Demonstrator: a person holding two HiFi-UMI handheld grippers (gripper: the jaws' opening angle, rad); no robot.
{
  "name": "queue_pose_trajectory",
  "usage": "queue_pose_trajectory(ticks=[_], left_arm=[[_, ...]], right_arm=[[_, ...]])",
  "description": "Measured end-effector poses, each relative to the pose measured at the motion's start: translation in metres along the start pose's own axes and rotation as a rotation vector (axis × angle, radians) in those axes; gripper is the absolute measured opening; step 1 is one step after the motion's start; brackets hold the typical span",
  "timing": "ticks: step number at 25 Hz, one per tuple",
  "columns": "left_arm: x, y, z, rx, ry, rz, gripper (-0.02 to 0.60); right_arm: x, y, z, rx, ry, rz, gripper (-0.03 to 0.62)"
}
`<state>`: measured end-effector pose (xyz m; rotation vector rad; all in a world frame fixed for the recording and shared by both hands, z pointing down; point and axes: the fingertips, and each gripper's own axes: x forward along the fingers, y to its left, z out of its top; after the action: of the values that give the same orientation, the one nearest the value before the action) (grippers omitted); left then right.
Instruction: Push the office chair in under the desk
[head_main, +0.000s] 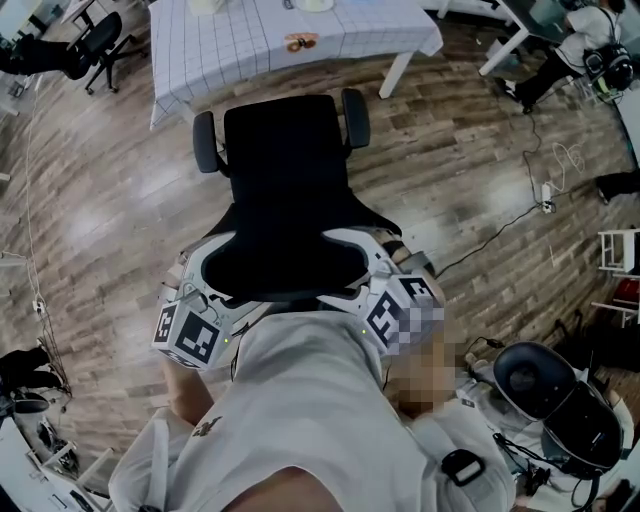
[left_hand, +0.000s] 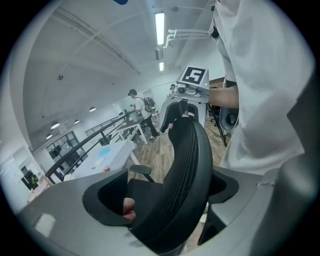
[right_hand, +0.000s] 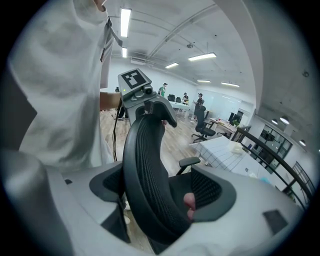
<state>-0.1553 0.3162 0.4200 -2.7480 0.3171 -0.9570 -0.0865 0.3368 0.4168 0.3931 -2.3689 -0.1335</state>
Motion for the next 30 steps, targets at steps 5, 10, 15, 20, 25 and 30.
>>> queue_pose_trajectory(ticks=[5, 10, 15, 20, 25, 30], left_arm=[[0.004, 0.008, -0.001, 0.013, 0.028, 0.004, 0.44], [0.013, 0.016, 0.0, 0.008, 0.034, 0.0, 0.439], [0.02, 0.026, 0.003, -0.005, 0.029, 0.003, 0.442], [0.025, 0.034, 0.004, -0.019, 0.031, 0.005, 0.445], [0.03, 0.04, 0.005, -0.018, 0.04, 0.001, 0.446], [0.033, 0.045, 0.006, -0.025, 0.023, 0.007, 0.449]], right_arm=[[0.003, -0.008, -0.004, -0.009, 0.035, 0.013, 0.385], [0.003, -0.019, -0.009, -0.01, 0.034, 0.023, 0.385], [0.002, -0.032, -0.011, -0.007, 0.026, 0.026, 0.385], [0.002, -0.041, -0.014, -0.007, 0.027, 0.038, 0.385], [0.003, -0.049, -0.017, -0.011, 0.034, 0.039, 0.385], [0.003, -0.054, -0.017, -0.011, 0.033, 0.045, 0.385]])
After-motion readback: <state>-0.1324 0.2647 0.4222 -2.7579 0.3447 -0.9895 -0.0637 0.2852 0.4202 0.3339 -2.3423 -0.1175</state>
